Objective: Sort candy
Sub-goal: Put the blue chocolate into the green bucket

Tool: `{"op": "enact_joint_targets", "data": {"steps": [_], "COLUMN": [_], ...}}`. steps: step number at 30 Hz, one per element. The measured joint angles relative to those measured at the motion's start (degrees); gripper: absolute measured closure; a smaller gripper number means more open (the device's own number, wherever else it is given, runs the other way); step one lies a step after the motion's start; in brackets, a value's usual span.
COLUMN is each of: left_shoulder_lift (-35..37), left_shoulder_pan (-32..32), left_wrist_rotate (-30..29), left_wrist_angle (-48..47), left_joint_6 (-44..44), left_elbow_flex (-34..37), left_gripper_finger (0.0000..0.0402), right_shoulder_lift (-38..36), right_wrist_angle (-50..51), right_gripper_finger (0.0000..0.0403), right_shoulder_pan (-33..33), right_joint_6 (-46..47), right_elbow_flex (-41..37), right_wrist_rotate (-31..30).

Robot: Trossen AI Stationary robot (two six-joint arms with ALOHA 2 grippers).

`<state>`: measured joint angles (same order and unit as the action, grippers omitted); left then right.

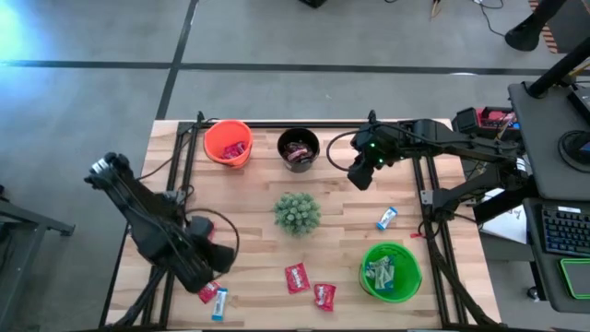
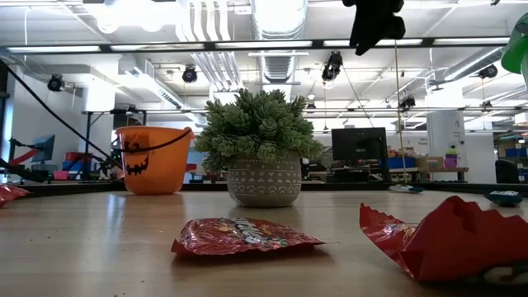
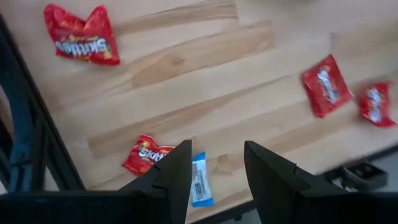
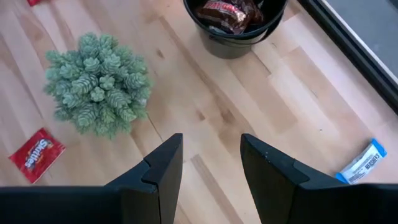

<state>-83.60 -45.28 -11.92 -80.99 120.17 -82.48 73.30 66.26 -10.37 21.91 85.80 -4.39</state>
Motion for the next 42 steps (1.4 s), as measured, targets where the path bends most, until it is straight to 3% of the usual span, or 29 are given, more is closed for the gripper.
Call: {"op": "enact_joint_targets", "data": {"steps": [10,21,42], "left_shoulder_lift": [-7.4,-15.7,-26.4], "left_shoulder_pan": [-4.6,-7.2,-8.0], "left_wrist_rotate": [0.8,9.4,13.0], "left_wrist_angle": [2.9,10.3,18.8], "left_joint_6": [14.4,15.4,15.9], "left_elbow_flex": [0.0,0.0,0.0], "left_gripper_finger": [0.0274,0.0274,0.0274], "right_shoulder_lift": [0.0,0.0,0.0], "right_wrist_angle": [1.4,1.5,1.4], "right_gripper_finger": [0.025,0.025,0.025], "right_shoulder_pan": [2.0,9.1,15.6], "right_joint_6": [1.7,4.3,8.2], "right_elbow_flex": [0.0,0.0,0.0], "right_wrist_rotate": [0.1,0.2,0.1]}}
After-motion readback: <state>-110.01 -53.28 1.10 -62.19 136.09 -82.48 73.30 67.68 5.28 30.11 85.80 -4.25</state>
